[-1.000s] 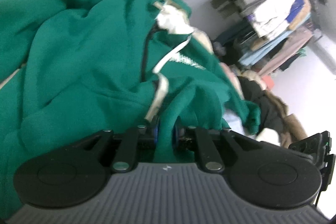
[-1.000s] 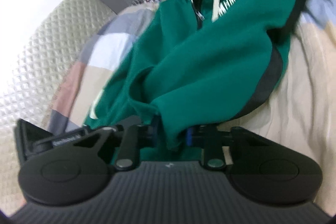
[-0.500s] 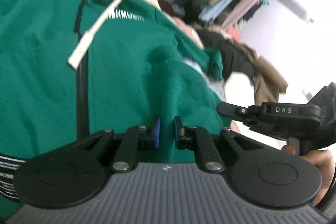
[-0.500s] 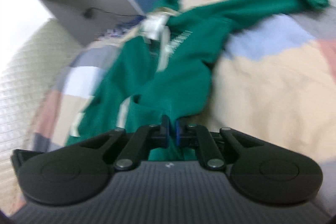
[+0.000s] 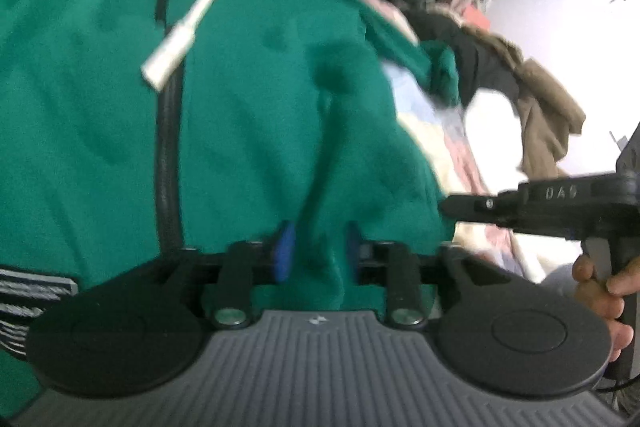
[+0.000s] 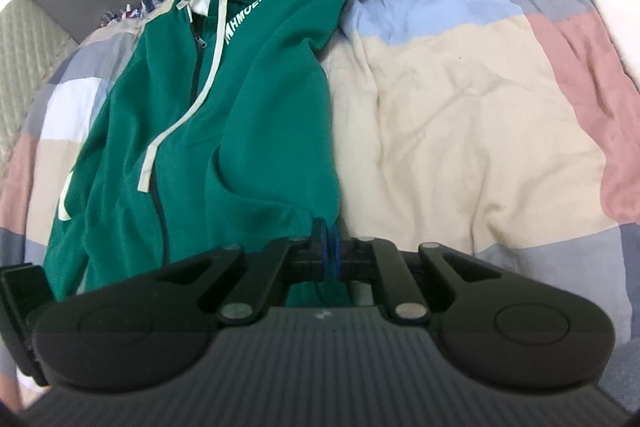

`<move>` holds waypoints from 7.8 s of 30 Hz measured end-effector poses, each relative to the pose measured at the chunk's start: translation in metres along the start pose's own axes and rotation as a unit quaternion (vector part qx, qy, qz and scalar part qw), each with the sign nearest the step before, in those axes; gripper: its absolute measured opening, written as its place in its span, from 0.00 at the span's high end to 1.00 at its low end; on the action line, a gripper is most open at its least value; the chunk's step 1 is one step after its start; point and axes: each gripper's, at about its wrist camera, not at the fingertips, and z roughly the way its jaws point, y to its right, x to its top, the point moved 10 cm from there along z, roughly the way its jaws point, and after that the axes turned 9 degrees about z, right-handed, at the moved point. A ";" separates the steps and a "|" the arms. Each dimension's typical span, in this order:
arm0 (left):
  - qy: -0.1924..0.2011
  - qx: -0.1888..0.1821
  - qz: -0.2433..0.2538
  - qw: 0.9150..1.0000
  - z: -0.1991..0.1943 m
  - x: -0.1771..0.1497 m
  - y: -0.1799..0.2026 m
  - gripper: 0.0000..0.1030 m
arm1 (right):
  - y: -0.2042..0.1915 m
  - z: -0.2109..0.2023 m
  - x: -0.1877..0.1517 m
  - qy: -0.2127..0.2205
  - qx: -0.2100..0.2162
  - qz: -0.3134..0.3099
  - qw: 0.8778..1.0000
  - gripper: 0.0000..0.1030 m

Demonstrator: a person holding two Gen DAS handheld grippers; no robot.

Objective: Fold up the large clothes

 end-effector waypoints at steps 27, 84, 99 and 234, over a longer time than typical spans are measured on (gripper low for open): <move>0.105 0.200 -0.029 0.974 -0.083 0.044 -0.106 0.52 | -0.081 0.103 0.009 -0.015 0.021 -0.156 0.987 0.43; 0.140 0.266 -0.089 0.950 -0.044 0.058 -0.163 0.48 | 0.239 0.086 0.375 0.330 0.073 0.231 0.912 0.22; 0.122 0.315 -0.067 0.939 -0.032 0.055 -0.163 0.46 | 0.235 0.110 0.377 0.288 0.051 0.143 0.946 0.42; 0.177 0.418 -0.108 0.885 -0.053 0.070 -0.069 0.15 | -0.080 0.124 0.073 0.031 0.124 -0.175 0.976 0.62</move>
